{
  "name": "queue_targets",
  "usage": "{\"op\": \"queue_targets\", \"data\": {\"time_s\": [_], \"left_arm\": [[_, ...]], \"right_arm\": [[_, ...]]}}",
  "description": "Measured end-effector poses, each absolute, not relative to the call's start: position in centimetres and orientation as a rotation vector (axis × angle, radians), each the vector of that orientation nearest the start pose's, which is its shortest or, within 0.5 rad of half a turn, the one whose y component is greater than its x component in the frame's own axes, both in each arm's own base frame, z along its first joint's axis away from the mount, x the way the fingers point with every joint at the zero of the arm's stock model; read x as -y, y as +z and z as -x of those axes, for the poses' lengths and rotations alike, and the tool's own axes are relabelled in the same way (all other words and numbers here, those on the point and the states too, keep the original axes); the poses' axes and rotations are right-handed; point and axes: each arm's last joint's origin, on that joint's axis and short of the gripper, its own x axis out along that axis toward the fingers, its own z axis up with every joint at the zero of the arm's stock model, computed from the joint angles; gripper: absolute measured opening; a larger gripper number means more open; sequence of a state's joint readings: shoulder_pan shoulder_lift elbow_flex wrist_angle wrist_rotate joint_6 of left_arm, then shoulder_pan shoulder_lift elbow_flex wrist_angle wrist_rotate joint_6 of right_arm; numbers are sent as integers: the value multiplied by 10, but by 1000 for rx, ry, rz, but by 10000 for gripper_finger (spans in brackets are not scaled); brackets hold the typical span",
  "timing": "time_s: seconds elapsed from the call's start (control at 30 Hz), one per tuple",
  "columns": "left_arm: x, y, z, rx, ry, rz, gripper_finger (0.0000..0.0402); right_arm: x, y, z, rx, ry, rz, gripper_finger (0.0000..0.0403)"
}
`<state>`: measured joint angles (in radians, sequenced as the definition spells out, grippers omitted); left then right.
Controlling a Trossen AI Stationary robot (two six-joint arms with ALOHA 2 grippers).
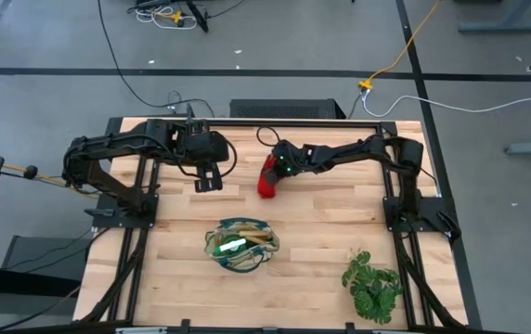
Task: Pick & Place Garden tools in Gardening bag
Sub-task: Put the gloves into the gardening bag
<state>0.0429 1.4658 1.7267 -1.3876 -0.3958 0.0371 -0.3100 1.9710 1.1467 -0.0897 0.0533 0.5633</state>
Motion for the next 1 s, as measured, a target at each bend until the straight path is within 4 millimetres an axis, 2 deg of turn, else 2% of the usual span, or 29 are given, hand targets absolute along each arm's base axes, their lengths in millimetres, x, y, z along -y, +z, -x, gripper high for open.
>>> {"op": "queue_targets", "data": {"time_s": [0.57,0.83,1.0], "left_arm": [[-22,402,-254,-1124,371,-231,62],[-22,402,-254,-1124,371,-231,62],[-22,402,-254,-1118,371,-230,62]], "right_arm": [[97,195,-366,-679,-531,-502,8],[74,231,-360,-580,-524,-395,8],[54,247,-358,-536,-506,-302,8]]}}
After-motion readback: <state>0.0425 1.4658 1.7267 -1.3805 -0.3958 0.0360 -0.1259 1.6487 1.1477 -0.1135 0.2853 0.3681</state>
